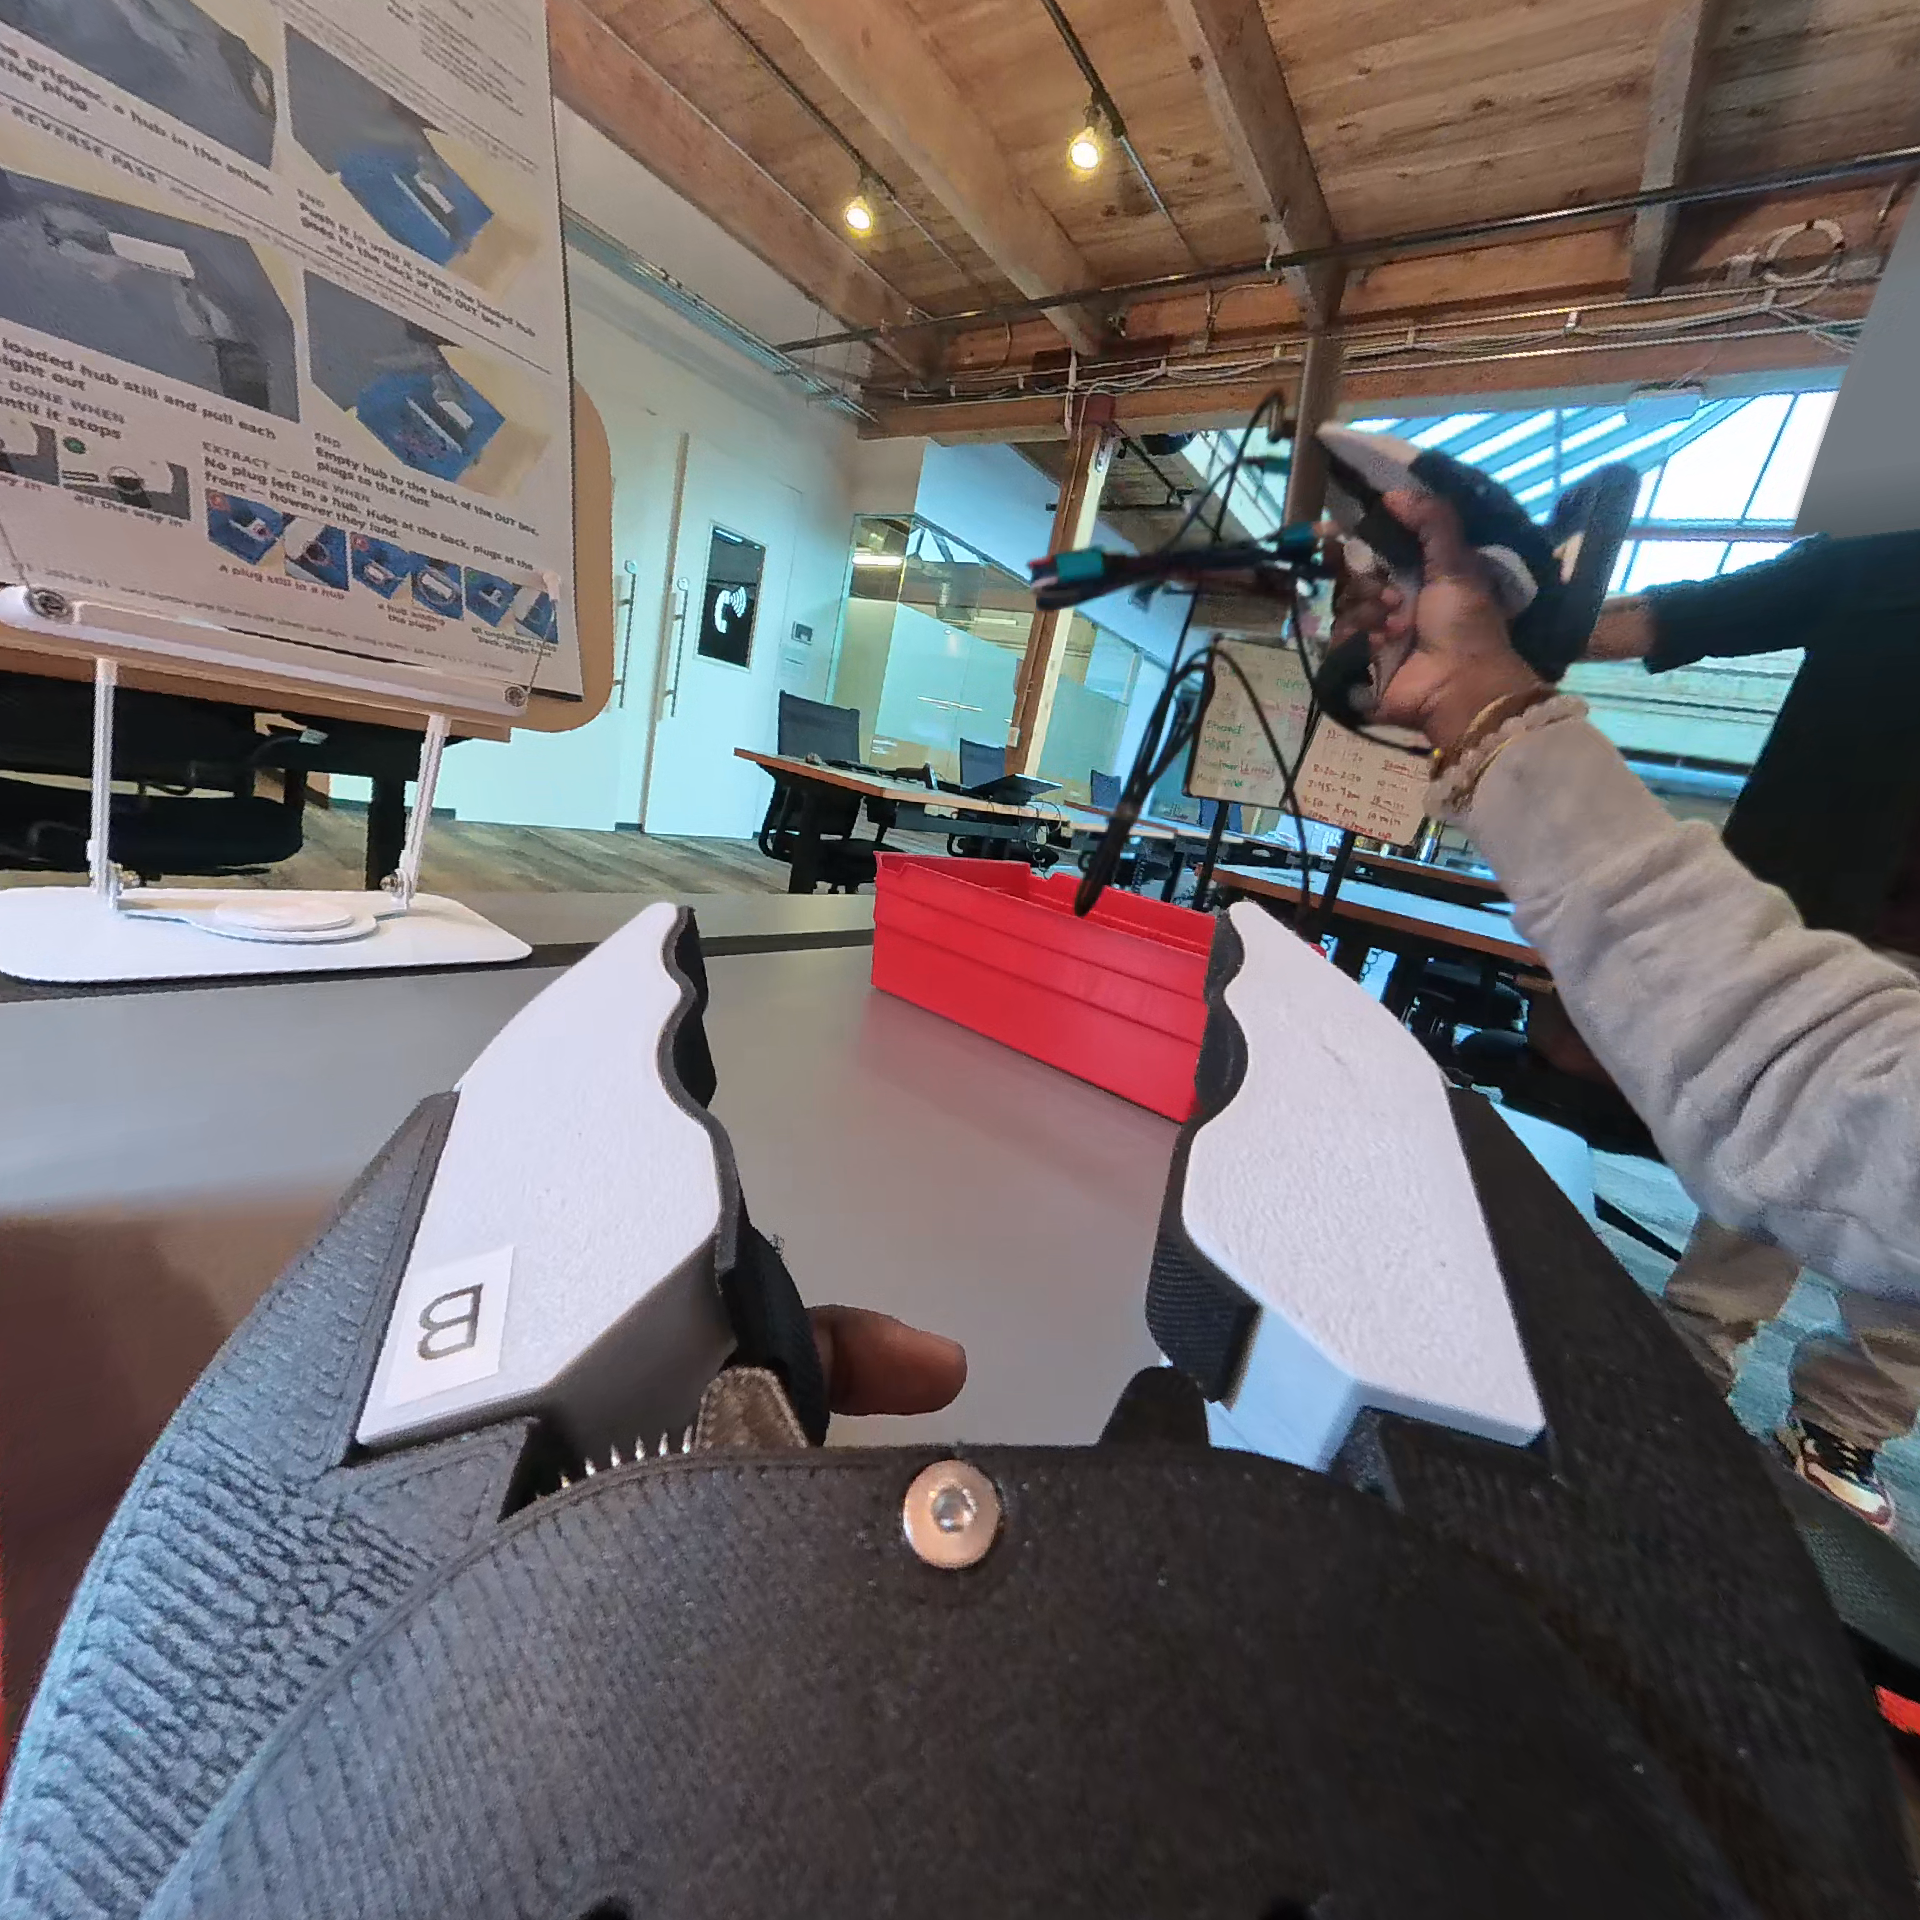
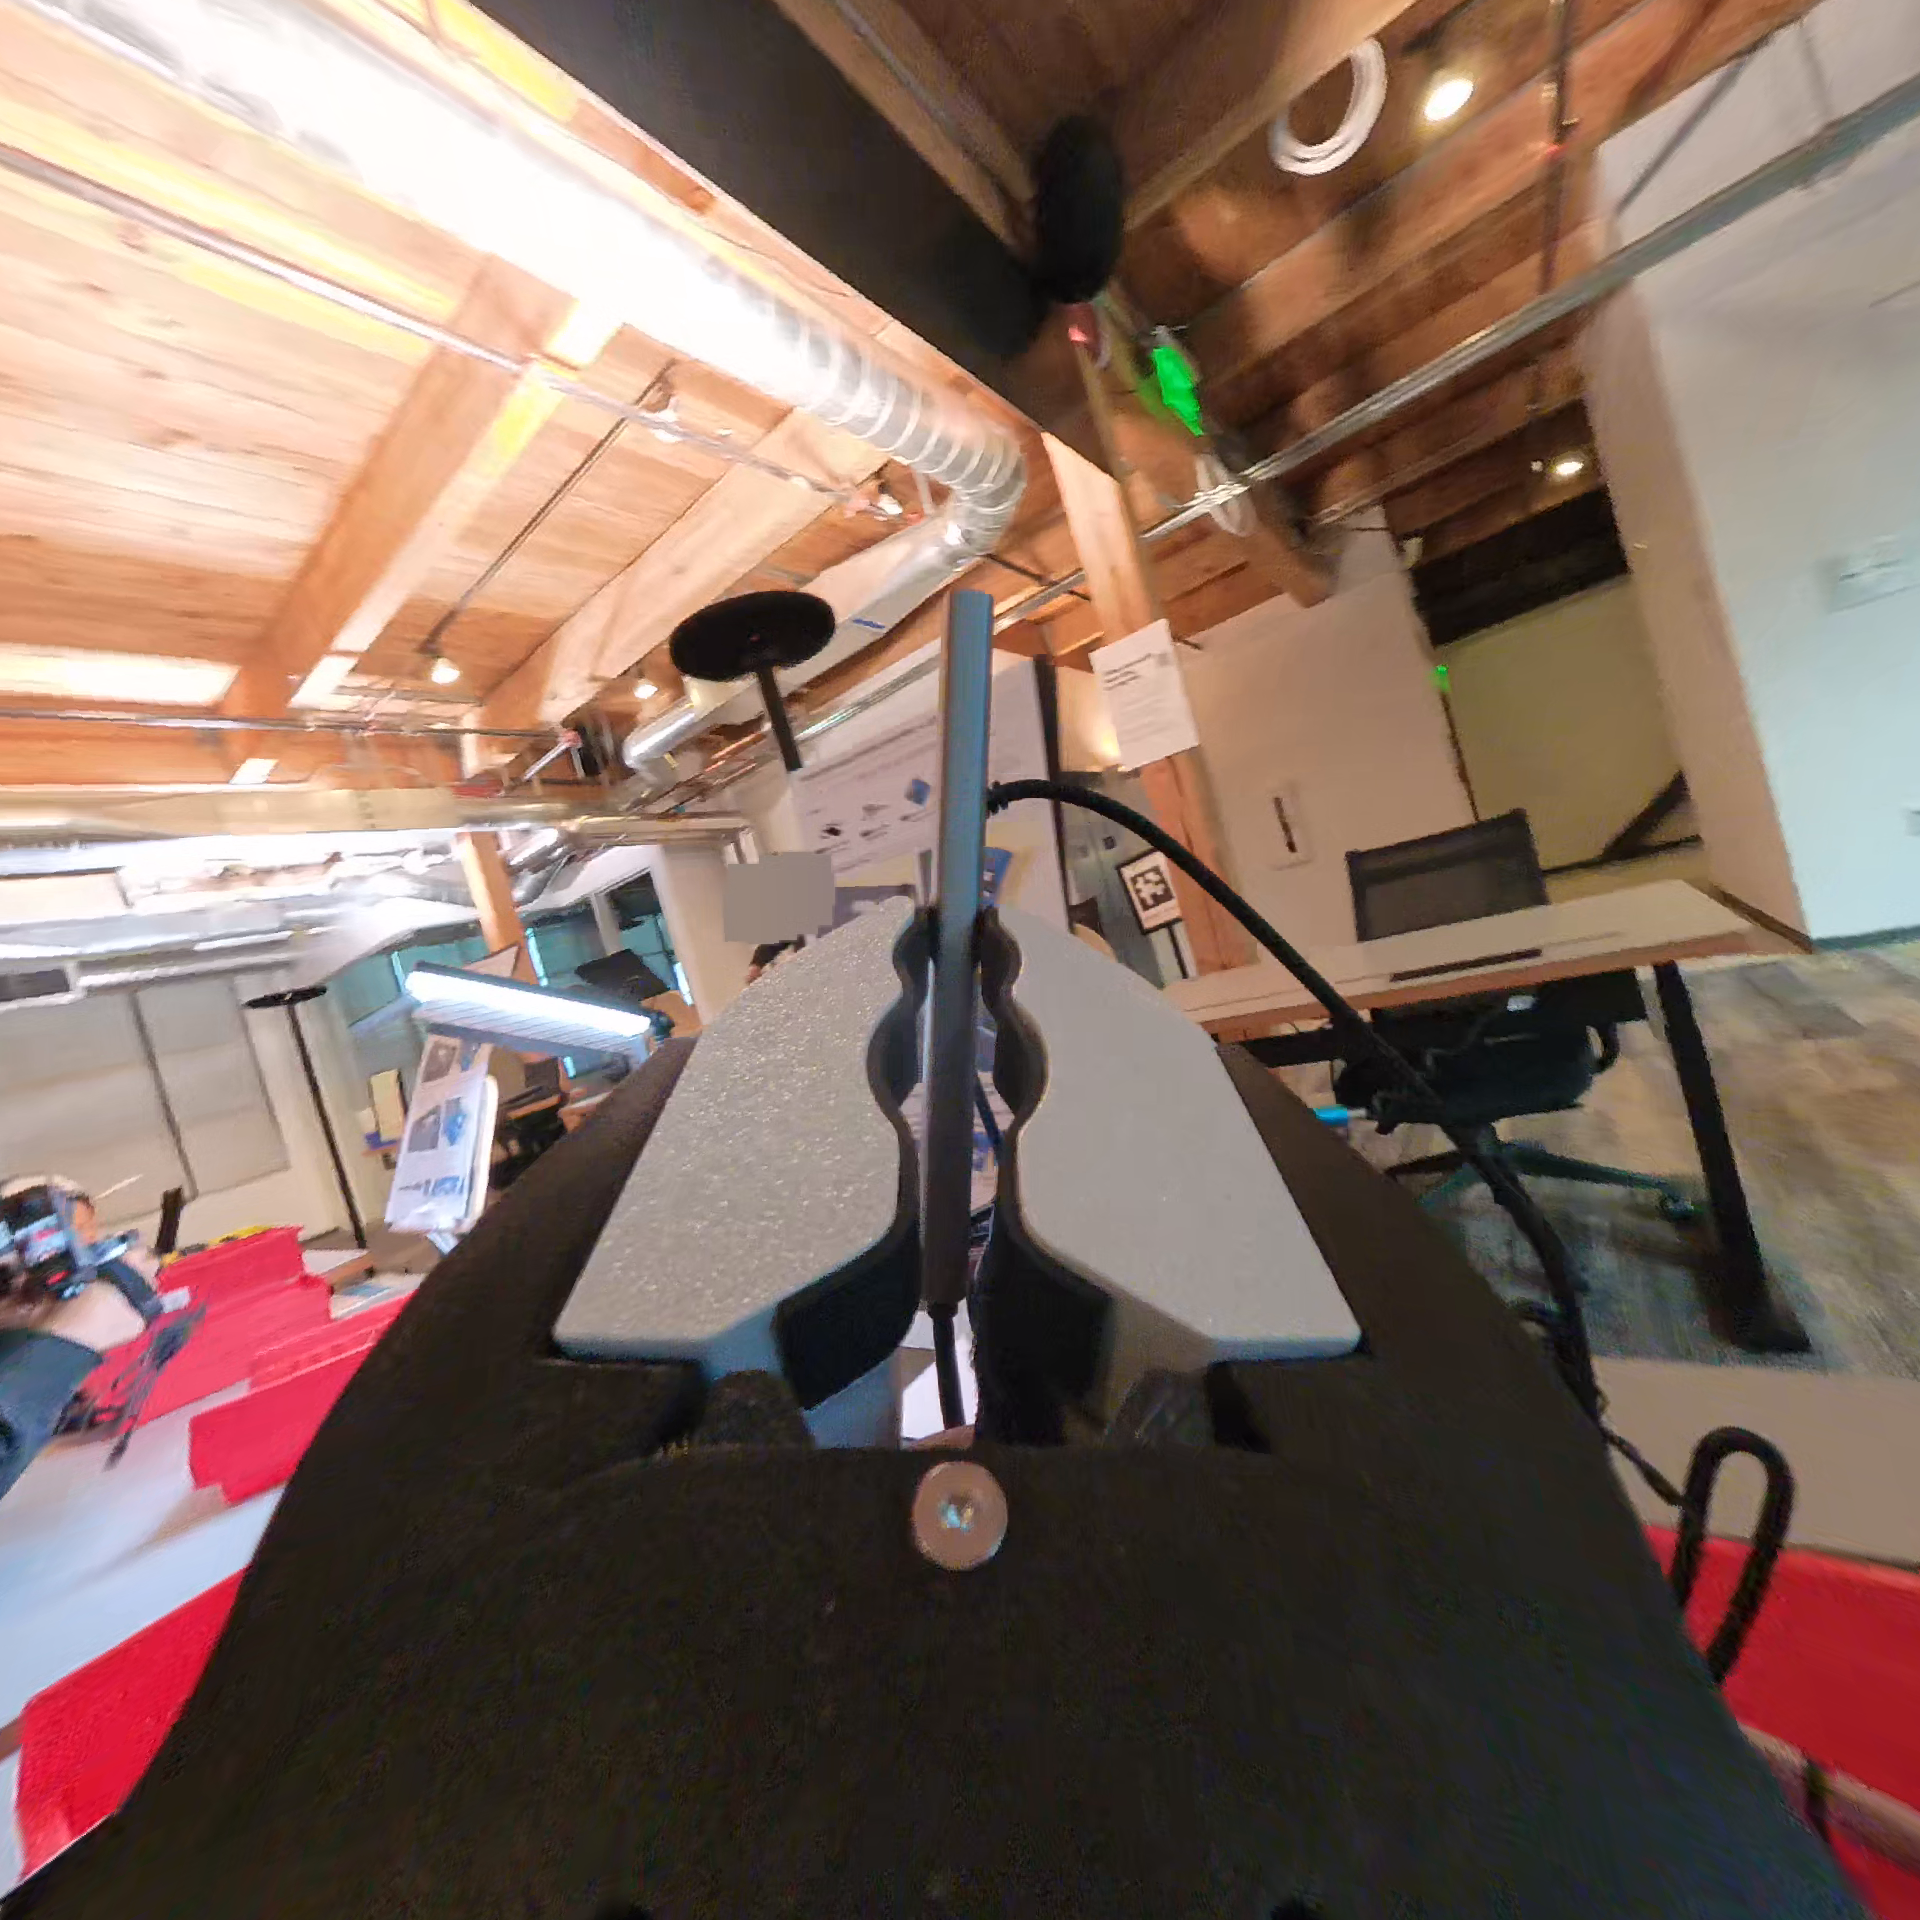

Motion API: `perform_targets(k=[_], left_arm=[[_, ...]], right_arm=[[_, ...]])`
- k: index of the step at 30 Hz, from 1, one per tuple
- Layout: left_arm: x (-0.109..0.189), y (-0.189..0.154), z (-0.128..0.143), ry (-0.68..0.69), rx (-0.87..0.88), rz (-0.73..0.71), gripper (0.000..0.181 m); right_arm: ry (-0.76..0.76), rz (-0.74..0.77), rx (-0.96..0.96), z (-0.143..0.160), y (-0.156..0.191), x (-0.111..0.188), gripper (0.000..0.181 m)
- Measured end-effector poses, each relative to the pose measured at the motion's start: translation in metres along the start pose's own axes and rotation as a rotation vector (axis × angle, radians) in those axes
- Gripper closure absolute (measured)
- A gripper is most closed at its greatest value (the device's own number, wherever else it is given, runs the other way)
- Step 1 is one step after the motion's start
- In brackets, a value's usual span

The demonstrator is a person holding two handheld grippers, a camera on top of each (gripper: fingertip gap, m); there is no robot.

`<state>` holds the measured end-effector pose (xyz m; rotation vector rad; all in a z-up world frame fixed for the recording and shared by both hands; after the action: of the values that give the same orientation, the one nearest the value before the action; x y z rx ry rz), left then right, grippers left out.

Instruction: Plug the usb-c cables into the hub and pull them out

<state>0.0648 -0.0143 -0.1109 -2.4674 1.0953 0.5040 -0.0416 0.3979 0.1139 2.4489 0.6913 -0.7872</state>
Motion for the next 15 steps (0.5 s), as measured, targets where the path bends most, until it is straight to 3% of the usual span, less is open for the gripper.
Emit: perform_targets(k=[9,15], left_arm=[[0.0,0.0,0.002,0.013,0.004,0.0,0.09],[0.0,0.001,0.003,0.017,0.022,-0.003,0.09]], right_arm=[[-0.053,0.293,0.075,0.056,-0.055,0.057,0.173],[0.197,0.436,0.271,0.114,-0.076,0.088,0.172]])
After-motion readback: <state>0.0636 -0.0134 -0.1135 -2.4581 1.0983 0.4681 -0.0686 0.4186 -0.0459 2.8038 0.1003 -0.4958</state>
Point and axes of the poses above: each gripper's, where its closed fingertips meet, x back along the fingers, z out of its underside, y = z × x across the jaws, the point moved 4 cm from there along x, back along the fingers, and after that the axes turned 9 degrees about -y, right-handed, at the moved point
